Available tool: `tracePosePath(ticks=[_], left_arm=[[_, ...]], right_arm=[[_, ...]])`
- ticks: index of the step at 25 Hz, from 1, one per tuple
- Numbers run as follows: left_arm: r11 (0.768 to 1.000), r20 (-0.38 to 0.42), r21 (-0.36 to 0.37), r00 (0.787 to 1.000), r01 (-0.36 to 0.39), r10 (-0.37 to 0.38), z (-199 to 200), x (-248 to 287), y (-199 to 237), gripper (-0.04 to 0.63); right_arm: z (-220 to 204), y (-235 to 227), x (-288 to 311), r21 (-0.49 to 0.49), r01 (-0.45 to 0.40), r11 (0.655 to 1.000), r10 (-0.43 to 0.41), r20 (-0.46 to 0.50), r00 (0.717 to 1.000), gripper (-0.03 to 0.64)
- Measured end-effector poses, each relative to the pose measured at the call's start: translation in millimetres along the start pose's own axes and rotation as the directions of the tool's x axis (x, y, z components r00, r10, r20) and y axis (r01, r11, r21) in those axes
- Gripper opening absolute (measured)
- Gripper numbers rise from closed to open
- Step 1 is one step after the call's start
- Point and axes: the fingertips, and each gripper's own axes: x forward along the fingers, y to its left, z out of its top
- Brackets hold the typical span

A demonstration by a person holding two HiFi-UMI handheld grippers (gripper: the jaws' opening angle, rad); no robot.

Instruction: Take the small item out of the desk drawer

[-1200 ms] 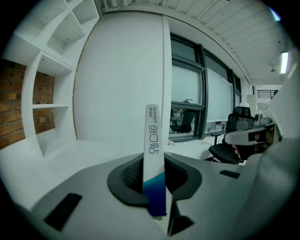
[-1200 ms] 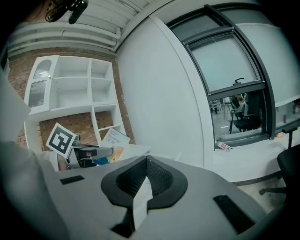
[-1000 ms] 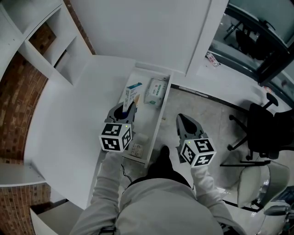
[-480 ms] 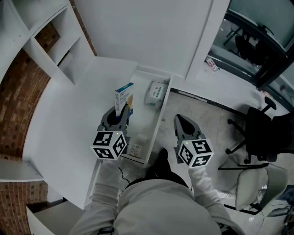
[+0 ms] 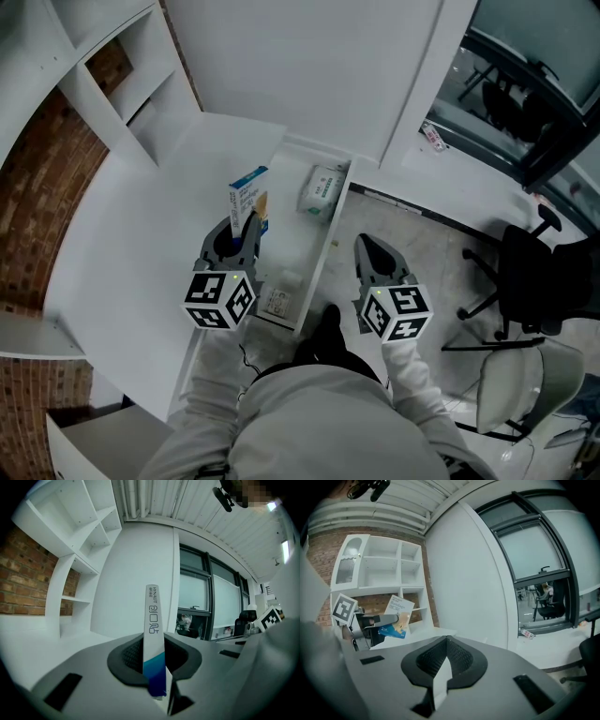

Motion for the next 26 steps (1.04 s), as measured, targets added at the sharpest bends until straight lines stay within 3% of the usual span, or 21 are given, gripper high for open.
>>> tracePosePath(ticks=[26], left_arm=[[1.000,0.055,-0.003,0.998,-0.008,0.008,16.4,-24.6,2.1,0.075]], right_arm=[[4.0,13.9,-11.0,-0.025,0.012,1.000,-0.011,0.026,1.000,0.028]])
